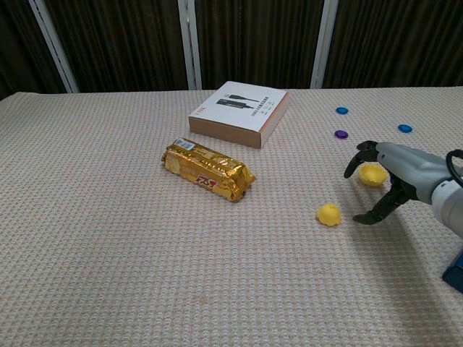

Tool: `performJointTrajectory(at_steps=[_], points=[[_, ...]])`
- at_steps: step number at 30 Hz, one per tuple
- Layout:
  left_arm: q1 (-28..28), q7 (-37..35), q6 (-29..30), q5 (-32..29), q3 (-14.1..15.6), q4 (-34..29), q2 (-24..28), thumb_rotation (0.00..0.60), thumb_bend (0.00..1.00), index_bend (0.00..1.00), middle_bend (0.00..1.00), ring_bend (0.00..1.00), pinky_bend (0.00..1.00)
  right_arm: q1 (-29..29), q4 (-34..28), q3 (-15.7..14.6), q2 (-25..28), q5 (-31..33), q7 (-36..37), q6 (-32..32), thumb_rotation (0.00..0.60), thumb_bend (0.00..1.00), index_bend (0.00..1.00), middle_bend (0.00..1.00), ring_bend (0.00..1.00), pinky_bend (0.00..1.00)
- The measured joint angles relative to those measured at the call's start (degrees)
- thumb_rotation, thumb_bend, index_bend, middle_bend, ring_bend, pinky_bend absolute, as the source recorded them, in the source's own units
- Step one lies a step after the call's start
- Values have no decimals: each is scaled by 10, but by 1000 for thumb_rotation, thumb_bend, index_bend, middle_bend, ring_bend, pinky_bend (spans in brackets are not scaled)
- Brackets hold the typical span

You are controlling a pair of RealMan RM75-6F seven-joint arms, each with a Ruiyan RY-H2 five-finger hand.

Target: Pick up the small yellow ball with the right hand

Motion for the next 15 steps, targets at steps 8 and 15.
performJointTrajectory(at_steps=[8,15], points=[[-1,-3,0,1,1,0,0,600,23,0,0,0,89,9,23,-2,-21,6,0,1,600,137,351,0,0,0],[-2,0,-2,-1,0,-2,1,600,21,0,0,0,89,6,17,-7,-36,13,-2,15,600,143,364,0,0,0]])
